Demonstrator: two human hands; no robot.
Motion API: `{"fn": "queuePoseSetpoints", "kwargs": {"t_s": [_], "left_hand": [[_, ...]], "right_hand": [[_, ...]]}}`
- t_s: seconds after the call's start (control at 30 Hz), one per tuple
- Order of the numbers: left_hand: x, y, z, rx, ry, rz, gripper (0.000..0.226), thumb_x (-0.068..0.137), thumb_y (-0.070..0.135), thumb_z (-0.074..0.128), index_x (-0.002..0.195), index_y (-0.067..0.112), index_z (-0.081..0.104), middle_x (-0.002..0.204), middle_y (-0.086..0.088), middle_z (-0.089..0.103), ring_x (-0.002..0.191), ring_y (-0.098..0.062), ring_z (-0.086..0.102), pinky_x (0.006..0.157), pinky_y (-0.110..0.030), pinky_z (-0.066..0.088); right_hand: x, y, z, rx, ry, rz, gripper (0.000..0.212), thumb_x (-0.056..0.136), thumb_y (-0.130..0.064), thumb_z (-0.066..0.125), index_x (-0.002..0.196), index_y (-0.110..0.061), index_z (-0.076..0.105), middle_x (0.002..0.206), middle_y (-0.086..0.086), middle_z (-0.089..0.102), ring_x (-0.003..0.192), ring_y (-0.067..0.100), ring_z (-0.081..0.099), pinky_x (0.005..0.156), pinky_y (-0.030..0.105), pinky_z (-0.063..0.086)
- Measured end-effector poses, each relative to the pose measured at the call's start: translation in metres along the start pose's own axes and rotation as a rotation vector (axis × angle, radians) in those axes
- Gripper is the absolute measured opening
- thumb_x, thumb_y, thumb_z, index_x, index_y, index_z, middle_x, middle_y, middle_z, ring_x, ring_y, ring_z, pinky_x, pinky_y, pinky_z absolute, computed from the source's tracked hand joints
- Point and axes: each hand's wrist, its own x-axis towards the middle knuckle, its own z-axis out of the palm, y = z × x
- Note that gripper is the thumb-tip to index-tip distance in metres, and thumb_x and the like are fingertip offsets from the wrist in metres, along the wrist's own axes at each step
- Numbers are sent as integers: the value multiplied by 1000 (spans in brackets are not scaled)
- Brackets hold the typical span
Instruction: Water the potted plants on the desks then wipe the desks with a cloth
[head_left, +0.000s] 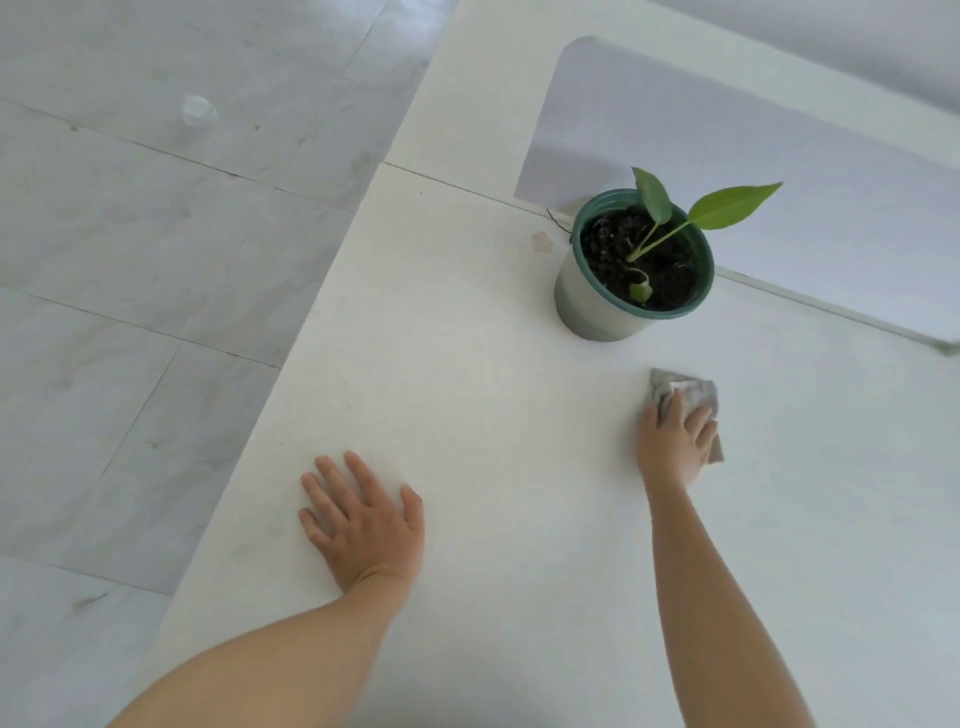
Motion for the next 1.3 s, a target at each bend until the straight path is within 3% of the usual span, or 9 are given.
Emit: {"fn": "queuePoseSetpoints", "kwargs": {"t_s": [0.33, 0.4, 0.47, 0.6, 0.73, 0.87, 1.0, 1.13, 1.3], "left_hand": [[-1, -3, 1, -54, 9, 37, 77, 80, 45, 21, 136, -5, 38, 145, -33, 31, 134, -51, 27, 104, -64, 22], [-2, -4, 0, -59, 11, 41, 79, 81, 47, 16, 138, -4, 35, 147, -31, 27, 137, -49, 23, 106, -62, 19], [-3, -5, -2, -70, 3, 50, 82, 80, 50, 14, 139, -4, 32, 148, -31, 25, 138, -48, 20, 107, -61, 17], [-6, -6, -4, -43, -23, 64, 89, 80, 61, 14, 146, 2, 16, 155, -24, 8, 143, -40, 3, 112, -53, 5], [-6, -7, -6, -12, -32, 67, 83, 89, 59, 26, 148, 6, 2, 157, -19, -5, 144, -35, -9, 114, -49, -2], [-8, -8, -12, -82, -39, 72, 79, 90, 56, 28, 148, 6, 6, 157, -18, -4, 144, -33, -9, 114, -47, -3], [-4, -15, -28, -334, -65, 27, 61, 96, 45, 29, 146, 12, 23, 158, -11, 7, 145, -26, 0, 115, -43, 1], [-6, -47, -63, -874, -140, 55, 53, 97, 34, 34, 145, 13, 24, 151, -9, 30, 140, -25, 23, 110, -37, 18], [-12, -95, -81, -1093, -168, -2, 40, 96, 14, 41, 136, 8, 39, 128, -19, 53, 112, -30, 52, 99, -39, 36]], "right_hand": [[-134, -57, 60, -178, -314, -791, 46, 98, -37, 29, 144, -29, 27, 159, 4, 1, 146, 22, -5, 117, 33, -1], [-139, -43, 56, -221, -277, -896, 43, 97, -40, 26, 136, -27, 39, 156, 8, 20, 145, 26, 15, 115, 36, 18], [-138, -21, 46, -285, -261, -986, 37, 95, -42, 27, 121, -28, 49, 139, 9, 51, 128, 28, 48, 97, 35, 46], [-123, 37, 8, -443, -206, -921, 46, 97, -44, 8, 118, -33, 47, 133, 3, 58, 120, 21, 57, 85, 28, 54], [-114, 84, -15, -236, -108, -389, 42, 98, -33, 26, 138, -26, 36, 153, -1, 27, 142, 19, 22, 105, 33, 32], [-144, 67, -3, -2, 32, -144, 39, 97, -18, 29, 133, -21, 44, 131, 4, 53, 125, 24, 43, 83, 31, 41], [-190, 18, 14, 124, -87, -372, 34, 97, -22, 33, 127, -26, 49, 120, 1, 63, 108, 24, 57, 78, 29, 42], [-243, -28, 22, 171, -251, -747, 34, 95, -20, 33, 123, -20, 54, 119, 1, 64, 109, 24, 56, 80, 30, 42], [-279, -45, 43, -118, -541, -1085, 46, 95, -35, 29, 131, -11, 45, 134, 15, 51, 124, 36, 42, 100, 48, 37]]}}
